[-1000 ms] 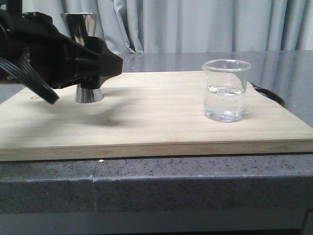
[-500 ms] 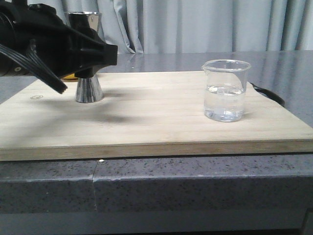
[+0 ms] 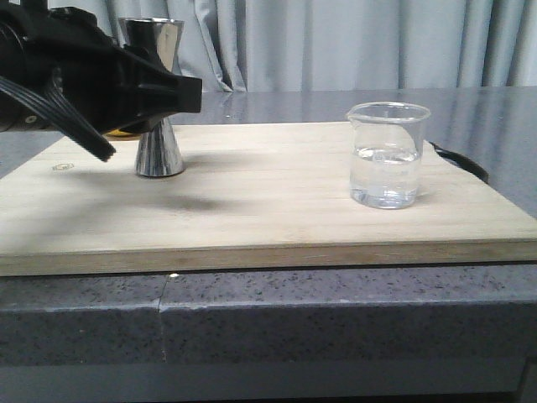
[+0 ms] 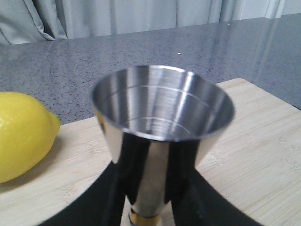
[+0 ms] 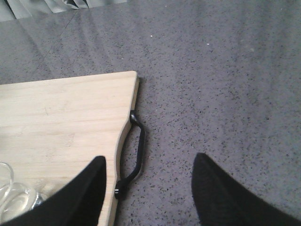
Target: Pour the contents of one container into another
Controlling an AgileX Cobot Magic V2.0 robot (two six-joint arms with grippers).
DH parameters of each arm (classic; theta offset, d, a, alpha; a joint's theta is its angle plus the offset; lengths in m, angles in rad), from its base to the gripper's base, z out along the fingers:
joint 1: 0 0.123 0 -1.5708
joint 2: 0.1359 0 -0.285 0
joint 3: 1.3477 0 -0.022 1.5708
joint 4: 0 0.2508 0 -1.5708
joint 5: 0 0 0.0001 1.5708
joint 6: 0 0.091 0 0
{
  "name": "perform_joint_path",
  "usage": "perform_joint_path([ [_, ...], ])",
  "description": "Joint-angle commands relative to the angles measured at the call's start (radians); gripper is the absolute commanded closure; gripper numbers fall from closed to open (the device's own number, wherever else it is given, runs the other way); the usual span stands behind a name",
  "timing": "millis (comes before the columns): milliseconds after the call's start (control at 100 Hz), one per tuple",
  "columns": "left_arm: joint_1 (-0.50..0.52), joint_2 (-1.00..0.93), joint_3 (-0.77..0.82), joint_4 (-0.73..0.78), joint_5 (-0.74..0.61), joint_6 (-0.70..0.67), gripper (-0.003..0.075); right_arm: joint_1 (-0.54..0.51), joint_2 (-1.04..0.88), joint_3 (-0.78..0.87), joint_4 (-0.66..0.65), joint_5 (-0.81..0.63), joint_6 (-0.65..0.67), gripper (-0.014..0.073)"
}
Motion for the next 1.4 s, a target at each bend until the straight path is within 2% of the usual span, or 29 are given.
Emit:
perform_joint_path([
  [0, -0.009, -0.024, -0.03, 0.011, -0.086, -0.01, 0.0554, 0.0, 0.004, -0.025, 0.003, -0.081, -0.011, 0.0228],
  [210, -0.009, -0.024, -0.03, 0.011, -0.106, -0.008, 0.0554, 0.007, 0.004, -0.025, -0.019, -0.079, -0.027, 0.0228],
  [360, -0.009, -0.024, -0.03, 0.011, -0.123, -0.008, 0.0554, 0.075, 0.004, -0.021, -0.022, -0.08, -0.086, 0.0228],
  [600, -0.011, -0.05, -0.03, 0.037, -0.144, -0.008, 0.0554, 0.191, 0.004, 0.051, -0.022, -0.18, -0.09, 0.0228],
  [960, -0.013, -0.146, -0.03, 0.075, -0.142, -0.015, 0.0554, 0.286, 0.004, 0.123, -0.033, -0.266, -0.09, 0.0227],
  [1390, -0.042, -0.151, -0.03, 0.124, -0.138, -0.049, 0.0554, 0.376, 0.066, 0.18, -0.063, -0.382, -0.09, 0.0225],
])
